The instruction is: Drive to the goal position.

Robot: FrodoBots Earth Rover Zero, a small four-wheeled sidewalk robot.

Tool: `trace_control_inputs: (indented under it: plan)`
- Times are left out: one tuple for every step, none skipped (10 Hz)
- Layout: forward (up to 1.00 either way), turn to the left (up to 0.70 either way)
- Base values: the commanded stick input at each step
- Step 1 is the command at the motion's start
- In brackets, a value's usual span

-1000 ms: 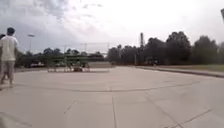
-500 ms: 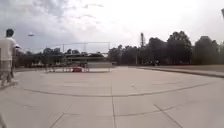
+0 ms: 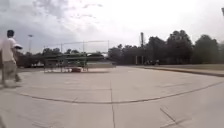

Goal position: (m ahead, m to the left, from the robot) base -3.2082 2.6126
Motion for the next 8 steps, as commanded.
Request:
trace_control_inputs:
  plan:
    - [0.70, 0.35]
    - [0.70, 0.35]
    - [0.70, 0.35]
    - [0.70, 0.35]
    - [0.70, 0.33]
    - [0.70, 0.28]
    - [0.70, 0.27]
    - [0.70, 0.13]
